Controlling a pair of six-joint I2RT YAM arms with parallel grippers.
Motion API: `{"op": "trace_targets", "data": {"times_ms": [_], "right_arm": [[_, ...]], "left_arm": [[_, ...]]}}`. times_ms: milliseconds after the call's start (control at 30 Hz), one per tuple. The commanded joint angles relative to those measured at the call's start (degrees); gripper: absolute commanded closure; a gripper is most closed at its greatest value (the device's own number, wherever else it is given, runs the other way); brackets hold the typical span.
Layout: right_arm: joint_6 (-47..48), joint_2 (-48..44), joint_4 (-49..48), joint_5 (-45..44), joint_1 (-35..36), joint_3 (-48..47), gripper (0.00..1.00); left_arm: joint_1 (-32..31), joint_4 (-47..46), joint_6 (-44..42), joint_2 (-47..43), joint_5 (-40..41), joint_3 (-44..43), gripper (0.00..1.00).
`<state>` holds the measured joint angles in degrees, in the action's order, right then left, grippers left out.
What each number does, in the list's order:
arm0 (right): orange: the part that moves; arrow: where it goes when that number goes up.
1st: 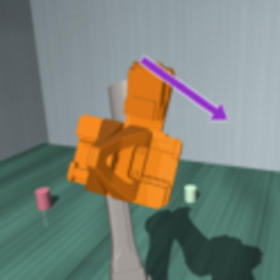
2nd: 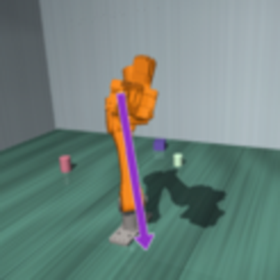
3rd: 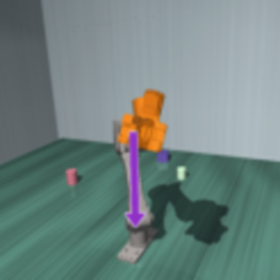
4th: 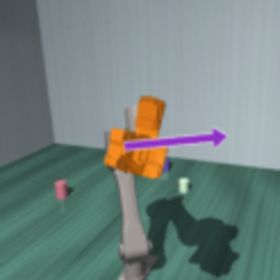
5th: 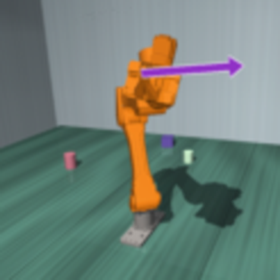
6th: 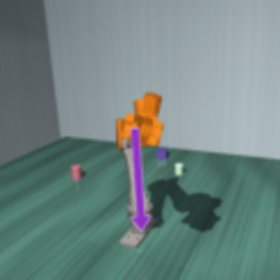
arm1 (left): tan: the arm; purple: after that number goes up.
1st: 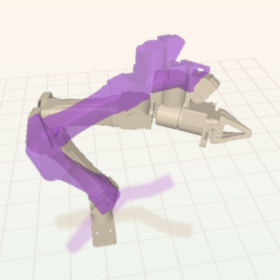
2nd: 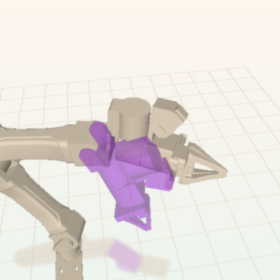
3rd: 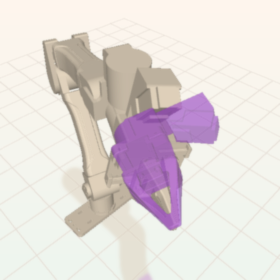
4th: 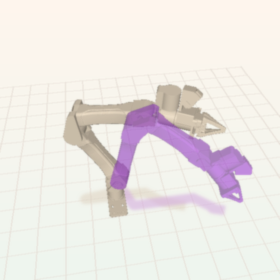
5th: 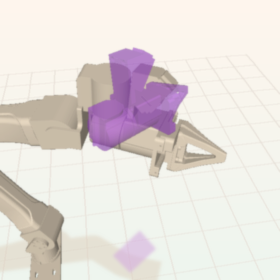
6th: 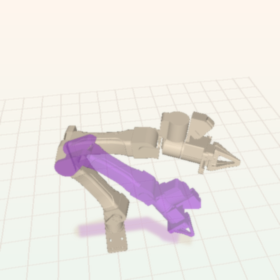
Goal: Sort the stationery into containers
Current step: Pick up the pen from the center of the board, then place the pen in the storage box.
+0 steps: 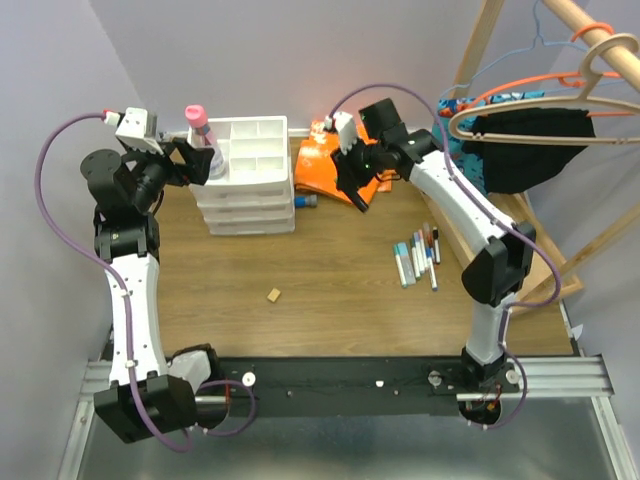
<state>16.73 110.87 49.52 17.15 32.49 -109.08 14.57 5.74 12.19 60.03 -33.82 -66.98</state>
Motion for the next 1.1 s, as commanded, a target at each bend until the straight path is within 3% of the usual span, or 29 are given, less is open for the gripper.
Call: {"op": "trace_targets", "data": {"times_ms": [0,267,600,1067], "right_arm": [[-7.21,0.74,-4.93,11.15,-0.41,-19.05,0.72],[-20.85,3.38,-28.31,14.23,-0.41,-21.97,0.76],[-32.38,15.85,-55.29,11.34,1.61,-29.43,0.74],[-30.27,26.15,-67.97,4.39,6.0,-34.71,0.73]], "left_arm": [[0.29,-3.19,0.21,2.11,1.39,-2.19,0.01],[0.81,-1.96,-2.6,3.08,2.62,-4.39,0.01],[3.45,-0.99,-3.13,2.73,4.2,-3.68,0.01],[4.15,6.39,-7.17,0.97,5.17,-3.16,0.01]]}}
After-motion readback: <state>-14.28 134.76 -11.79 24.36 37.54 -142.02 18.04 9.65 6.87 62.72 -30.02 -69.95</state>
